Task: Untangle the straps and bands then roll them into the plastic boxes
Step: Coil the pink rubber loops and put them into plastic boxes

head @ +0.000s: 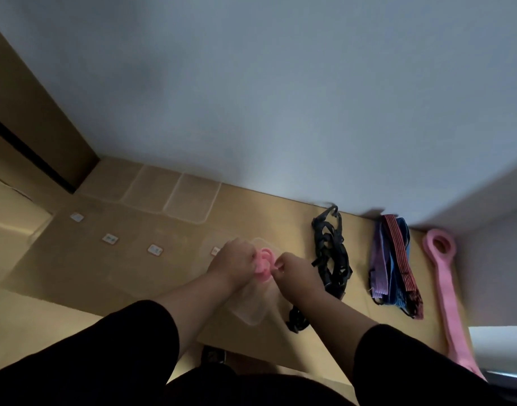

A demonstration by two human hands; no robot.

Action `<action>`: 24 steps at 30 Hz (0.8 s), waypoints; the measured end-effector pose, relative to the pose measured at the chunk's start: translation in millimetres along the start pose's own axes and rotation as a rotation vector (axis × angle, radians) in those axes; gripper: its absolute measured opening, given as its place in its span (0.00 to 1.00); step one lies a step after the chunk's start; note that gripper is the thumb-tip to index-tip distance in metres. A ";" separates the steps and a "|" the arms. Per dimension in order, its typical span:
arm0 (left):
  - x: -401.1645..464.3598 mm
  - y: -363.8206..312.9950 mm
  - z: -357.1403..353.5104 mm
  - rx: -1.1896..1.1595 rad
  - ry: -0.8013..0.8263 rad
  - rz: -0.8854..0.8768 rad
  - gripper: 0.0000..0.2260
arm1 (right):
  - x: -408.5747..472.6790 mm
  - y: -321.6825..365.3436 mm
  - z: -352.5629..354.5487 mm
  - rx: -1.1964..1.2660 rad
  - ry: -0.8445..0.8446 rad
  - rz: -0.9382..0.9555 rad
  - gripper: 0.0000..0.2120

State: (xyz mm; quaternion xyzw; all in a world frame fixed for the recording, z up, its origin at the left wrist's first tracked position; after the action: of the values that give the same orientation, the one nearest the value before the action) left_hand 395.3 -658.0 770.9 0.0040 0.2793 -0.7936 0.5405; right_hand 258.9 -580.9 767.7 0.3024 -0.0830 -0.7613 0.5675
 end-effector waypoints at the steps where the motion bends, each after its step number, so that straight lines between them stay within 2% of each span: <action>1: 1.7 -0.8 -0.2 0.023 -0.006 -0.001 0.10 | 1.2 -0.9 -1.1 -0.028 -0.005 0.000 0.09; 9: 9.2 -4.2 2.8 -0.047 -0.027 0.051 0.05 | 0.8 0.7 3.3 -0.103 -0.112 0.063 0.10; 15: 7.5 -5.3 4.8 -0.105 0.007 0.047 0.05 | 2.0 -4.2 16.1 -0.022 -0.166 0.114 0.12; 24: 10.9 -27.4 7.8 -0.027 -0.012 -0.056 0.13 | -3.8 -14.7 35.8 -0.005 -0.178 0.151 0.14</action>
State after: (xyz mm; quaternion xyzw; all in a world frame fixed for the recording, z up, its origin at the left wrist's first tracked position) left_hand 369.5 -663.8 786.1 -0.0162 0.2868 -0.8047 0.5196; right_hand 227.7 -580.1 791.0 0.2253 -0.1536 -0.7404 0.6143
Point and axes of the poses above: each hand's wrist, its own x-axis towards the middle knuckle, its own z-axis out of the back of the hand, y = z × x, the point moved 5 cm from there along x, towards the middle knuckle, and after that the axes turned 8 degrees about z, right-handed, at the moved point
